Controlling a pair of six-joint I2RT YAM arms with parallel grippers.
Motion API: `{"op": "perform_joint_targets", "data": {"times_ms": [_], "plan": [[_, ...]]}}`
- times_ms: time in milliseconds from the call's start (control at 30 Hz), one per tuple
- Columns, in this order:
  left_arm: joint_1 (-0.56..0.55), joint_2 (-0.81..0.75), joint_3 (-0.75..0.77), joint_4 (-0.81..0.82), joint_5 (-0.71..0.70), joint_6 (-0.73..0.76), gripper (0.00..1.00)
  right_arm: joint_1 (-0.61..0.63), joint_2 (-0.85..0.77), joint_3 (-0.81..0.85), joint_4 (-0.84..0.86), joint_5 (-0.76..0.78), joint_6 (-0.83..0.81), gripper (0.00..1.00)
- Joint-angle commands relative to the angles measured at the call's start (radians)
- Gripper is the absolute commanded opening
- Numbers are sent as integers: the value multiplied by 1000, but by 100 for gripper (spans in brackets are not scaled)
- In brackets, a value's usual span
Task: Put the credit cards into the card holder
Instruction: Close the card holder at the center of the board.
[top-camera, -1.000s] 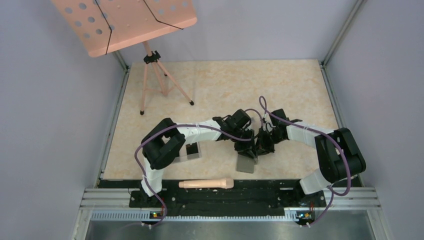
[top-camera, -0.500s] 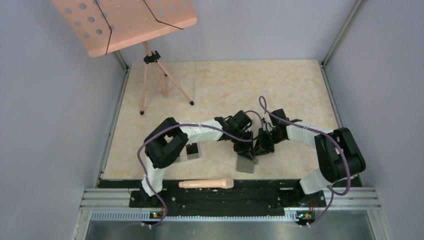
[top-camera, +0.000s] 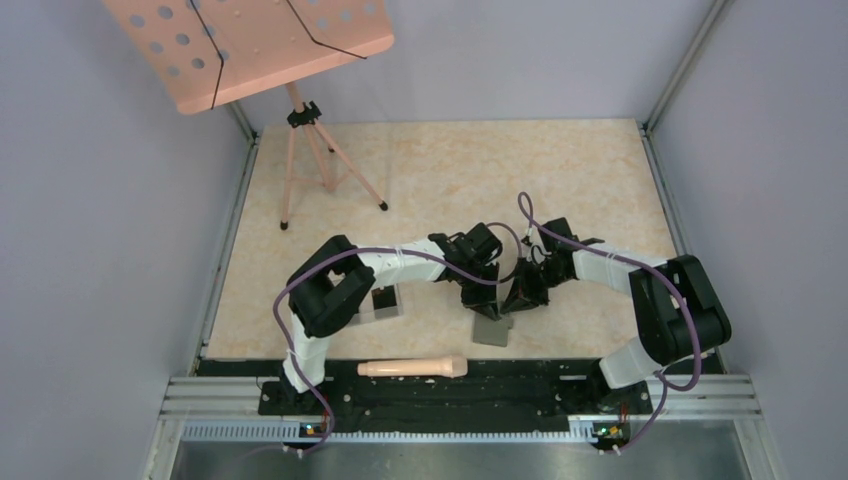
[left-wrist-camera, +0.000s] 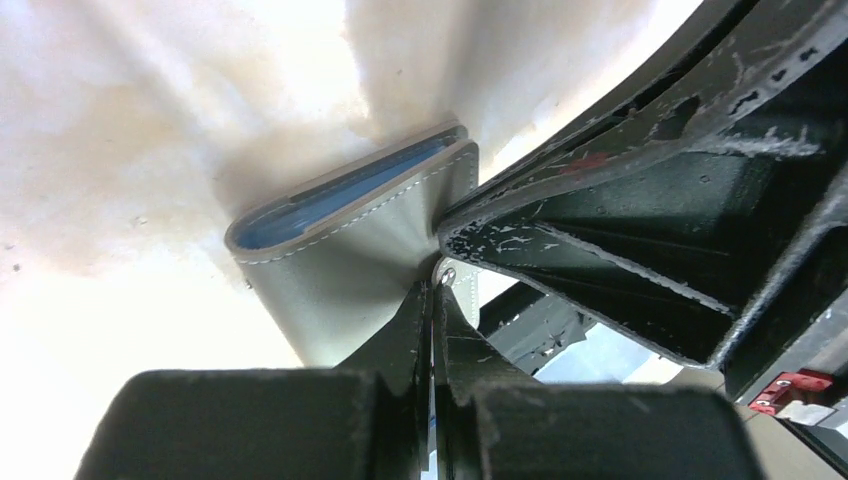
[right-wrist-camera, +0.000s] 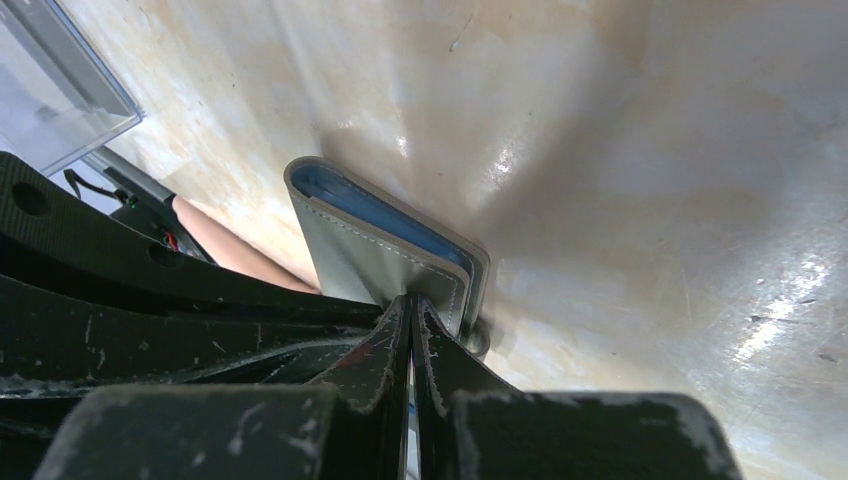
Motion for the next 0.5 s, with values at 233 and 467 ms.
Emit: {"op": "perform_joint_targets", "data": {"times_ms": [233, 467], "plan": [[-4, -44, 40, -61, -66, 41, 0, 4, 12, 7, 21, 33, -27, 0], [-4, -27, 50, -85, -64, 52, 0, 4, 10, 10, 18, 32, -29, 0]]}}
